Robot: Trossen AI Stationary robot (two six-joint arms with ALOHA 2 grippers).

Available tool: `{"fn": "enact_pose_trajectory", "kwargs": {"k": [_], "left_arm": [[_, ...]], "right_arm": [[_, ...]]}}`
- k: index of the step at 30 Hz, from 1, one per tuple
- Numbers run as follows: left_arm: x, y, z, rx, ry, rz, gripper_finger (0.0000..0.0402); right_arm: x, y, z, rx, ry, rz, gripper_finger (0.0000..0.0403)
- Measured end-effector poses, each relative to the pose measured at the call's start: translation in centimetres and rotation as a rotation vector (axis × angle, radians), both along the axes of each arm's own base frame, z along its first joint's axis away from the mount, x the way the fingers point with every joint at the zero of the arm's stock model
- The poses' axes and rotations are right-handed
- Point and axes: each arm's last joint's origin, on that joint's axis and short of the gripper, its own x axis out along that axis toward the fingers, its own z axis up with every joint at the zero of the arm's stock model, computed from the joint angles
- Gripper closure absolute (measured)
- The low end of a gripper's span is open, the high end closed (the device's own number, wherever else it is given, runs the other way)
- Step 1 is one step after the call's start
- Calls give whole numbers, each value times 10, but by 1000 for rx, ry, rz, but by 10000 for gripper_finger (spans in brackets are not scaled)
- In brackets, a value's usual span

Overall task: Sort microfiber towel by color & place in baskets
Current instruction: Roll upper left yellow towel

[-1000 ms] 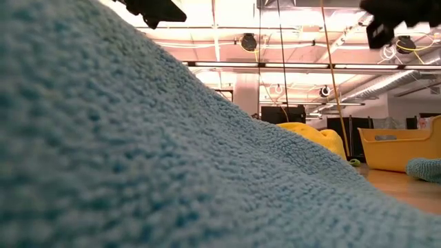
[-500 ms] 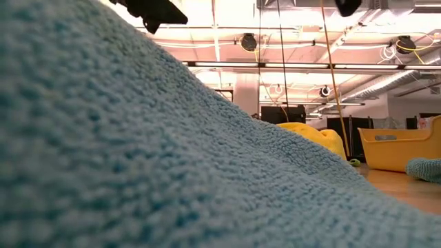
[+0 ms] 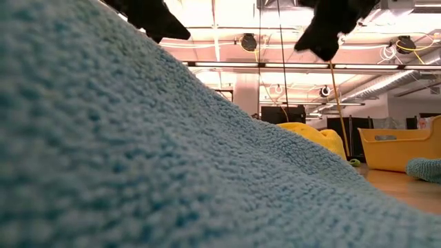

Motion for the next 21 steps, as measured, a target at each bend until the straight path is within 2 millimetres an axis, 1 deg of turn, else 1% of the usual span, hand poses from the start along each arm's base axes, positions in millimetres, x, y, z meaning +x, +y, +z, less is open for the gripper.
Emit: {"fn": "enact_pose_trajectory", "kwargs": {"k": [7,12,17,21], "left_arm": [[9,0,-13,6,56,3,381],[14,0,-25,12,119,5,381],[14,0,-37,-35,213,44,381],[10,5,-40,-41,266,69,378]], "right_arm": [[26,4,-37,45,148,-53,403],[40,18,-60,-7,201,-90,403],[46,34,-73,-23,216,-73,403],[48,43,-76,-42,198,-38,403]]}}
